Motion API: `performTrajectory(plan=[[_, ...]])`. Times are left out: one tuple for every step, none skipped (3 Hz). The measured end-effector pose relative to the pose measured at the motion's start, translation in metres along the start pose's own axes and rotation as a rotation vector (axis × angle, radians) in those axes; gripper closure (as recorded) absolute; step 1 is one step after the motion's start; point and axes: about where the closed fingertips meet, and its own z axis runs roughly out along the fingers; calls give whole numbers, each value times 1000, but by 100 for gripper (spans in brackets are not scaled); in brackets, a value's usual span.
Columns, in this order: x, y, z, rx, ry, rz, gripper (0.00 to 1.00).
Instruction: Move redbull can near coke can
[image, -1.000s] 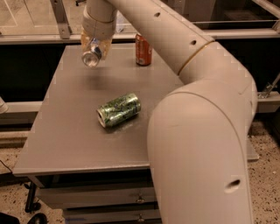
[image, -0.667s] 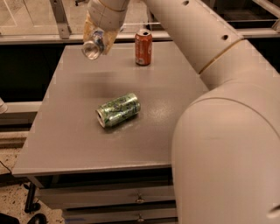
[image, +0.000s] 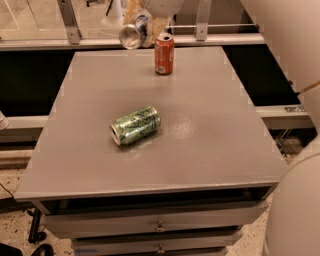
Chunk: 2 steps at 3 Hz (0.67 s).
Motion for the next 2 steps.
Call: performTrajectory(plan=[[43,26,-20,19,124,67,100],[48,26,-21,27,137,70,100]])
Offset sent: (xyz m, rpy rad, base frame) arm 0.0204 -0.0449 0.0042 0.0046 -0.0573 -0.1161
